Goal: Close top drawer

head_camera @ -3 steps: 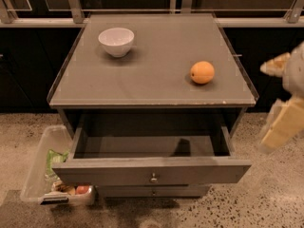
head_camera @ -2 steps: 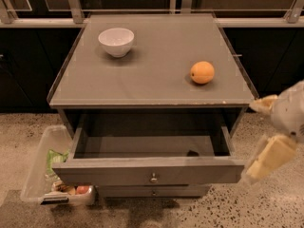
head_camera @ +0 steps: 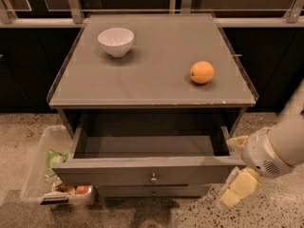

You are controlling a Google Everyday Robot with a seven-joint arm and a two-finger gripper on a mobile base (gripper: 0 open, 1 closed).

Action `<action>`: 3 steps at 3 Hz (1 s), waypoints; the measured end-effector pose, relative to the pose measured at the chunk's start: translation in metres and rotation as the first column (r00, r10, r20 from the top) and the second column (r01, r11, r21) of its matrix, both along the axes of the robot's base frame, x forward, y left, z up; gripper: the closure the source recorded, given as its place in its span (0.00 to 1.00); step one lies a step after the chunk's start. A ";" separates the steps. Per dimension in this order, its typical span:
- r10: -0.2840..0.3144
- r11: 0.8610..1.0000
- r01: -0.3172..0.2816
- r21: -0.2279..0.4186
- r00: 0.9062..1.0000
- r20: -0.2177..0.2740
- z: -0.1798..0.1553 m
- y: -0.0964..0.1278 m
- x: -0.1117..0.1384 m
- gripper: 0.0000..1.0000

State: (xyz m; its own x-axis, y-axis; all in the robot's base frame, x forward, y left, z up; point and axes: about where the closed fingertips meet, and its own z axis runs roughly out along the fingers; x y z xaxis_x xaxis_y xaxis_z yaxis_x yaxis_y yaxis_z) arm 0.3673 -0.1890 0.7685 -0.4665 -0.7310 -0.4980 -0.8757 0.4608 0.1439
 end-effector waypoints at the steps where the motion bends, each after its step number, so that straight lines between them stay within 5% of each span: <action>1: -0.002 1.000 0.002 0.002 1.000 -0.006 -0.005 0.001 0.000 0.00; 2: -0.039 0.999 0.039 0.004 0.999 0.004 -0.007 -0.007 -0.008 0.00; 3: -0.073 0.996 0.076 0.052 0.995 -0.070 -0.048 -0.008 -0.009 0.00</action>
Offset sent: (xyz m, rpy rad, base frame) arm -0.0169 -0.0199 -0.0111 0.0092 -0.0158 -0.0964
